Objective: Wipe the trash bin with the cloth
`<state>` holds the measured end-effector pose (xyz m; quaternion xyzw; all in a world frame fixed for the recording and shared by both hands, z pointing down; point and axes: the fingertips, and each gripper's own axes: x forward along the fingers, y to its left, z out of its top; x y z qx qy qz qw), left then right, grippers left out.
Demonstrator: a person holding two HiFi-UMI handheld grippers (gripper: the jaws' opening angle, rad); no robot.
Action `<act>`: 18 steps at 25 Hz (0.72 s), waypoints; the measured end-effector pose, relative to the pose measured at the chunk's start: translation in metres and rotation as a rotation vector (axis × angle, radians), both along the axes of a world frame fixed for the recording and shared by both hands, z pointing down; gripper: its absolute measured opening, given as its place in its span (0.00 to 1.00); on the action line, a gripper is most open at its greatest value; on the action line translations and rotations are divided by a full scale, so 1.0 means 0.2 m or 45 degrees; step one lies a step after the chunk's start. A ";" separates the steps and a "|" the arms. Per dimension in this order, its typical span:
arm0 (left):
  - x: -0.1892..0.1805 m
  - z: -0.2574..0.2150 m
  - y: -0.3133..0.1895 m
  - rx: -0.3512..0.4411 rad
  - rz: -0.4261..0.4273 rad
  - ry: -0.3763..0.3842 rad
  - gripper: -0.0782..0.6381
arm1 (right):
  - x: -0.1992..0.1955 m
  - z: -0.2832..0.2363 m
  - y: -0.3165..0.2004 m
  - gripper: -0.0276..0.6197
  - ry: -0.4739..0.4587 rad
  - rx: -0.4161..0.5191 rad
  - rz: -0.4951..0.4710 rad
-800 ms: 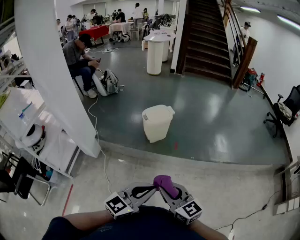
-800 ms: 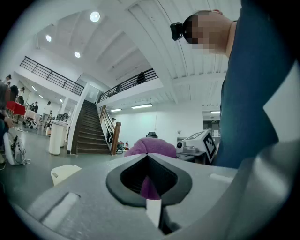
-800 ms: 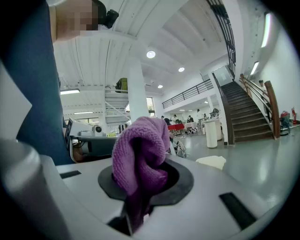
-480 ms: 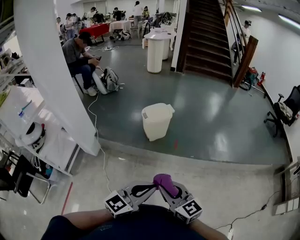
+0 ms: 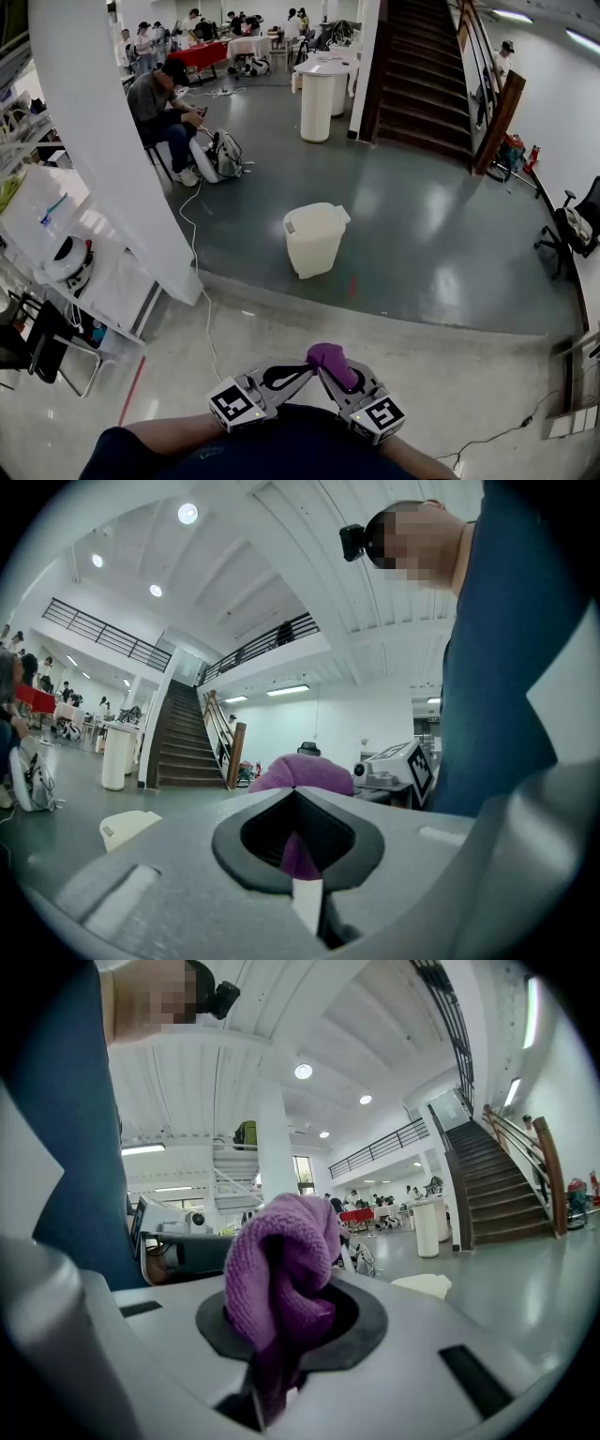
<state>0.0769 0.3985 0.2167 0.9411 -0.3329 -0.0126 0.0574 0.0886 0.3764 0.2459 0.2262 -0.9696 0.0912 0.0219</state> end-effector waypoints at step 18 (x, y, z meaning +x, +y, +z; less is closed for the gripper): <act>0.14 0.04 -0.34 -0.017 -0.053 0.018 0.09 | 0.20 0.06 -0.37 0.16 -0.008 -0.026 0.025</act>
